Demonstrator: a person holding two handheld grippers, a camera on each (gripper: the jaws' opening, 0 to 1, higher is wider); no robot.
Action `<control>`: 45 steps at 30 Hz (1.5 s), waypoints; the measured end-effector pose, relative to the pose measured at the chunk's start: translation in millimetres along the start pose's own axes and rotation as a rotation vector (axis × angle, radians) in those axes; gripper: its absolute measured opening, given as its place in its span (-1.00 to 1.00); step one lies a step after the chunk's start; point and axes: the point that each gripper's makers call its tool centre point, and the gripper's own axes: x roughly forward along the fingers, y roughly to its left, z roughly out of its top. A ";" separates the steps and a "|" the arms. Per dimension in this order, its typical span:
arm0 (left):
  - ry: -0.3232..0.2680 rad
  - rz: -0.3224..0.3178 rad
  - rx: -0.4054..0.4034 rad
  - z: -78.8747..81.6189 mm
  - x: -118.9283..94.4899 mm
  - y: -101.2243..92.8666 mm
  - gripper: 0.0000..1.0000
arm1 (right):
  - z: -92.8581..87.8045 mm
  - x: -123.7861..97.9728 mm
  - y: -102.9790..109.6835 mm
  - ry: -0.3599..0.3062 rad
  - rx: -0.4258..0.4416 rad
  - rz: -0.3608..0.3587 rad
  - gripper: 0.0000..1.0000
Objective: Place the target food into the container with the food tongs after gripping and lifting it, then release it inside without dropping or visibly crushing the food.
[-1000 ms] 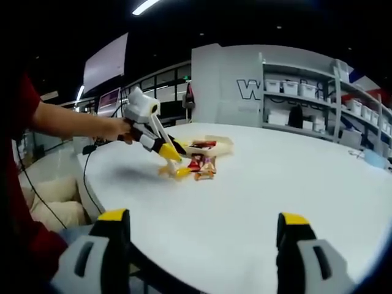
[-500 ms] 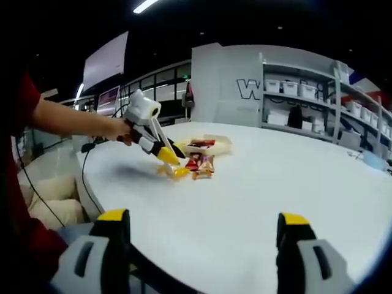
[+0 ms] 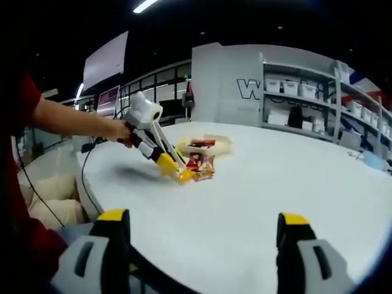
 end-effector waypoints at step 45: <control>-0.342 -0.034 -0.143 68.7 -43.0 12.2 -0.51 | -6.7 -1.6 1.5 0.014 0.003 -0.001 0.99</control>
